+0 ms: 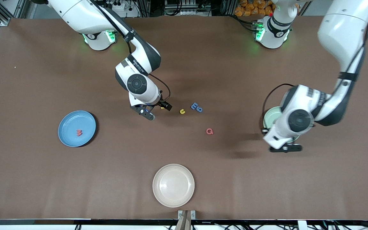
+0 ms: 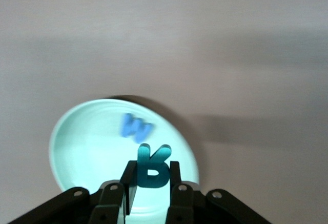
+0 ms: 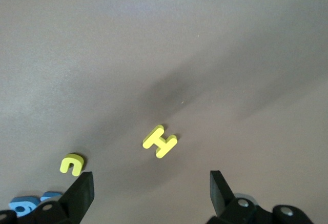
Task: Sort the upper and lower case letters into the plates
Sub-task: 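Release the teal letter on the green plate while the right gripper reaches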
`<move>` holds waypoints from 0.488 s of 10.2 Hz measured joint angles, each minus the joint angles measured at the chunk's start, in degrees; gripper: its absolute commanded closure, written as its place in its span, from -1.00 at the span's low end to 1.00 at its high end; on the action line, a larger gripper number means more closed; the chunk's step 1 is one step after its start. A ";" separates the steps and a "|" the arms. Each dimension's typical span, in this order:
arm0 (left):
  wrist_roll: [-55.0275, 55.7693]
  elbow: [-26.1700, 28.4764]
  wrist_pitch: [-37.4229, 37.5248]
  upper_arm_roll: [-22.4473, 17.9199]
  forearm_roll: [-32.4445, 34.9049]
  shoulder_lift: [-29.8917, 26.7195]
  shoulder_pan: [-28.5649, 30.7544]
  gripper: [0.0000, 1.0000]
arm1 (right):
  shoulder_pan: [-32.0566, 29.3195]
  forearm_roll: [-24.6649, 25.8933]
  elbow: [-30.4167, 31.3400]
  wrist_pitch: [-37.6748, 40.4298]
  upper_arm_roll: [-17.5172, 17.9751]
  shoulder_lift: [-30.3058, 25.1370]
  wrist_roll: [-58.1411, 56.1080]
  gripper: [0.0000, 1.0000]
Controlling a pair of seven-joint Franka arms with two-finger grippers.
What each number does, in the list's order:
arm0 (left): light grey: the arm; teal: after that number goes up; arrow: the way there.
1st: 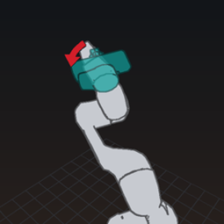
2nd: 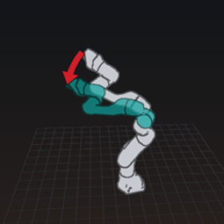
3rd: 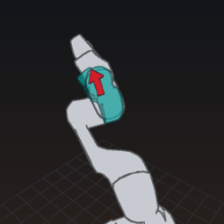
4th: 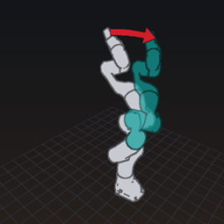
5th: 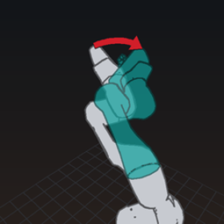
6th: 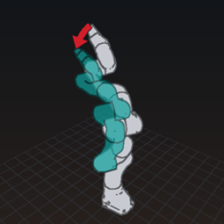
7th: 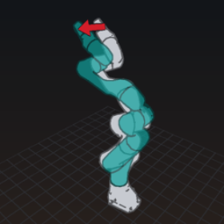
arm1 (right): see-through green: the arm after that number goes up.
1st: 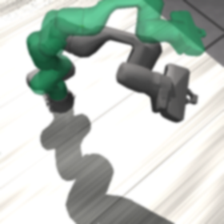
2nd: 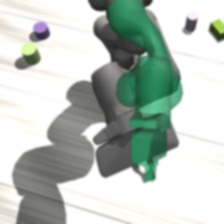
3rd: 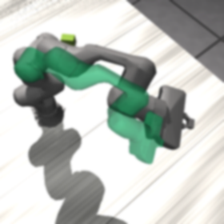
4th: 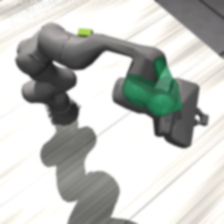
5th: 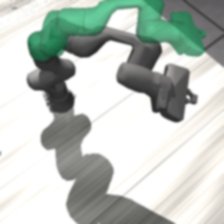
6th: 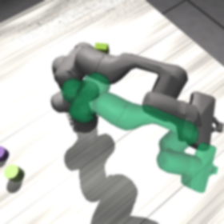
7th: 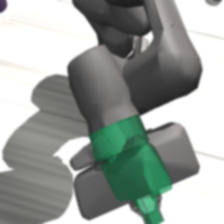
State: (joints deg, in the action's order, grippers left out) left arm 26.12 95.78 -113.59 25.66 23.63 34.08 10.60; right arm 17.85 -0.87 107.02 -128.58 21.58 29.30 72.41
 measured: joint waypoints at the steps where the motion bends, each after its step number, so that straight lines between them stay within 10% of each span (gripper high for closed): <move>1: -0.68 0.56 0.02 0.01 -0.05 0.42 1.90 -0.16 | 0.08 0.00 0.01 -0.23 0.00 0.00 1.35 -1.00; 2: -0.77 0.93 0.02 0.01 -0.06 1.28 2.81 -0.99 | 0.07 0.00 -0.03 -0.61 -0.07 0.00 2.64 -1.00; 5: -0.76 0.89 -0.06 0.14 -0.06 3.13 2.90 -1.00 | 0.64 0.31 -0.19 -2.03 -0.02 0.16 5.38 -1.00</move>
State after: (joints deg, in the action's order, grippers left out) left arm 25.36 96.67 -113.65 25.80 23.58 37.22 13.50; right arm 18.50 -0.56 106.83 -130.61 21.56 29.46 77.79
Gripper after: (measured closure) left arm 0.335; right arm 0.000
